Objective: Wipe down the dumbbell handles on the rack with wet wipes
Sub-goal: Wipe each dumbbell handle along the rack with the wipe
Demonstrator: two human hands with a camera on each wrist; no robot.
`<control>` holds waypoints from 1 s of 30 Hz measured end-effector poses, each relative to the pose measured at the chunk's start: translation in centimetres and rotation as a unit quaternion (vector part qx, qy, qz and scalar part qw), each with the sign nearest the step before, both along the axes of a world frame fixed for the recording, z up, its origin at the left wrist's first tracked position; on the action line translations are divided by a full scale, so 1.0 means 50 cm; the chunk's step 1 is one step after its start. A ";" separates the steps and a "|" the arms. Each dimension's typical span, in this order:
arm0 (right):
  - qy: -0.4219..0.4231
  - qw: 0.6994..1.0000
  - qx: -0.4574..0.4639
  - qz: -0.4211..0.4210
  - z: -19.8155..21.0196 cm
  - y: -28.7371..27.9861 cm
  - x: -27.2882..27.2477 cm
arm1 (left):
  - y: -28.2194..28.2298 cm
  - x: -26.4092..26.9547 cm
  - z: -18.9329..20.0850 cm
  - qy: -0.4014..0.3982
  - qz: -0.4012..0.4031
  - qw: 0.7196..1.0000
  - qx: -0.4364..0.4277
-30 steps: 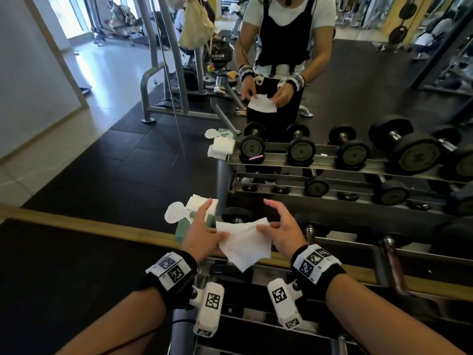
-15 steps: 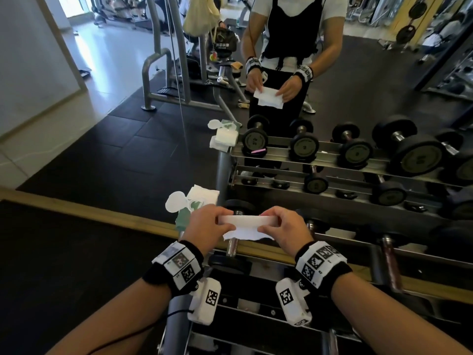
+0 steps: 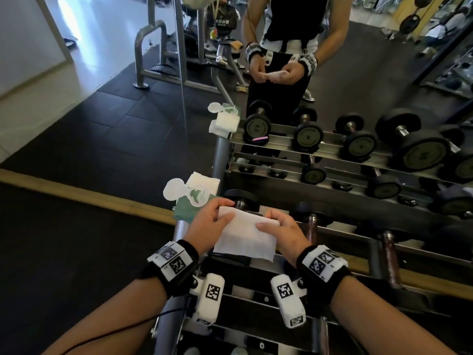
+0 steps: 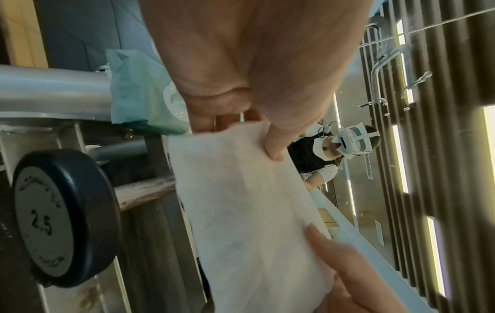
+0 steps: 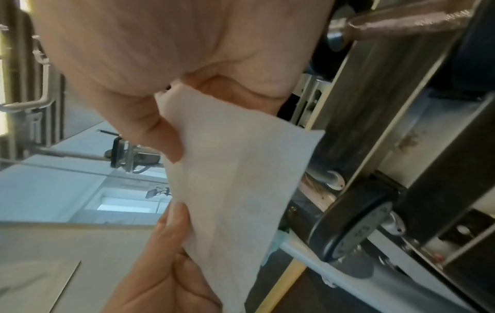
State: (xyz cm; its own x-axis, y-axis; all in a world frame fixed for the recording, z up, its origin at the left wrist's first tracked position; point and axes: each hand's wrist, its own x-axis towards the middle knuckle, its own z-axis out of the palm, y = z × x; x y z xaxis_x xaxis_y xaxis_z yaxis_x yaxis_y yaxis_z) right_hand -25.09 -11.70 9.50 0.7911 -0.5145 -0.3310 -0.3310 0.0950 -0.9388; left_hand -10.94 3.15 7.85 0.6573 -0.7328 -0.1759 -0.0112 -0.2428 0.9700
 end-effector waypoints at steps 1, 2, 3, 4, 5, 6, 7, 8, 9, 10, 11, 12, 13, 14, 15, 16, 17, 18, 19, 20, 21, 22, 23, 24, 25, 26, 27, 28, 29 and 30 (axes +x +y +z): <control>0.002 0.999 0.035 -0.006 -0.008 0.003 0.004 | 0.001 0.001 -0.006 0.001 0.014 1.000 0.002; 0.003 0.998 0.070 -0.008 -0.014 0.006 0.007 | 0.001 0.002 -0.013 0.003 0.025 1.000 0.002; 0.006 0.995 0.102 -0.008 -0.021 0.008 0.010 | 0.002 0.001 -0.020 0.007 0.035 0.999 0.000; 0.008 0.992 0.130 -0.002 -0.029 0.008 0.013 | 0.003 0.001 -0.028 0.011 0.047 0.999 -0.001; 0.009 0.988 0.154 0.002 -0.036 0.008 0.016 | 0.004 0.000 -0.036 0.008 0.062 0.998 0.001; 0.014 0.986 0.167 0.004 -0.041 0.007 0.019 | 0.004 0.000 -0.045 0.000 0.081 0.997 0.008; 0.021 0.985 0.172 0.006 -0.046 0.003 0.023 | 0.006 0.000 -0.053 -0.004 0.102 0.995 0.016; 0.032 0.985 0.167 0.008 -0.051 -0.003 0.027 | 0.009 0.000 -0.063 -0.001 0.121 0.992 0.025; 0.042 0.986 0.160 0.013 -0.053 -0.008 0.031 | 0.014 -0.002 -0.074 0.003 0.134 0.990 0.035; 0.058 0.987 0.146 0.025 -0.056 -0.015 0.034 | 0.020 -0.006 -0.086 0.002 0.141 0.989 0.048; 0.072 0.987 0.133 0.045 -0.060 -0.021 0.037 | 0.029 -0.013 -0.098 -0.004 0.148 0.987 0.062; 0.082 0.987 0.118 0.074 -0.064 -0.031 0.038 | 0.037 -0.023 -0.112 -0.011 0.156 0.985 0.074; 0.087 0.985 0.101 0.110 -0.067 -0.043 0.039 | 0.044 -0.035 -0.125 -0.018 0.166 0.982 0.083; 0.089 0.981 0.075 0.156 -0.067 -0.055 0.040 | 0.050 -0.050 -0.136 -0.023 0.178 0.980 0.091; 0.090 0.974 0.041 0.204 -0.066 -0.067 0.042 | 0.053 -0.064 -0.148 -0.025 0.192 0.976 0.098; 0.096 0.965 0.007 0.244 -0.065 -0.076 0.048 | 0.054 -0.077 -0.159 -0.020 0.208 0.973 0.100; 0.104 0.958 -0.023 0.266 -0.063 -0.086 0.056 | 0.052 -0.089 -0.167 -0.009 0.224 0.970 0.098; 0.113 0.953 -0.053 0.276 -0.066 -0.096 0.066 | 0.050 -0.100 -0.172 0.000 0.240 0.966 0.093; 0.117 0.947 -0.091 0.284 -0.070 -0.107 0.080 | 0.047 -0.109 -0.176 0.002 0.255 0.962 0.093; 0.110 0.939 -0.137 0.295 -0.074 -0.120 0.097 | 0.045 -0.114 -0.180 -0.007 0.270 0.958 0.097; 0.097 0.929 -0.182 0.308 -0.076 -0.131 0.113 | 0.042 -0.117 -0.183 -0.020 0.280 0.954 0.105; 0.079 0.917 -0.223 0.320 -0.076 -0.140 0.128 | 0.041 -0.119 -0.186 -0.031 0.287 0.951 0.114; 0.054 0.904 -0.262 0.334 -0.075 -0.150 0.142 | 0.039 -0.120 -0.188 -0.038 0.290 0.948 0.123; 0.023 0.887 -0.301 0.349 -0.074 -0.157 0.154 | 0.038 -0.120 -0.190 -0.038 0.292 0.947 0.128; -0.010 0.867 -0.339 0.366 -0.075 -0.162 0.164 | 0.037 -0.120 -0.191 -0.030 0.293 0.947 0.130; -0.034 0.840 -0.375 0.390 -0.080 -0.164 0.172 | 0.036 -0.119 -0.193 -0.022 0.292 0.947 0.134; -0.042 0.808 -0.410 0.421 -0.088 -0.162 0.179 | 0.036 -0.119 -0.195 -0.016 0.286 0.948 0.140; -0.028 0.774 -0.438 0.456 -0.101 -0.159 0.183 | 0.035 -0.120 -0.197 -0.011 0.278 0.949 0.147; -0.004 0.744 -0.457 0.487 -0.117 -0.154 0.186 | 0.033 -0.121 -0.200 -0.005 0.272 0.951 0.149; 0.026 0.722 -0.463 0.514 -0.132 -0.150 0.184 | 0.032 -0.123 -0.203 0.004 0.268 0.952 0.146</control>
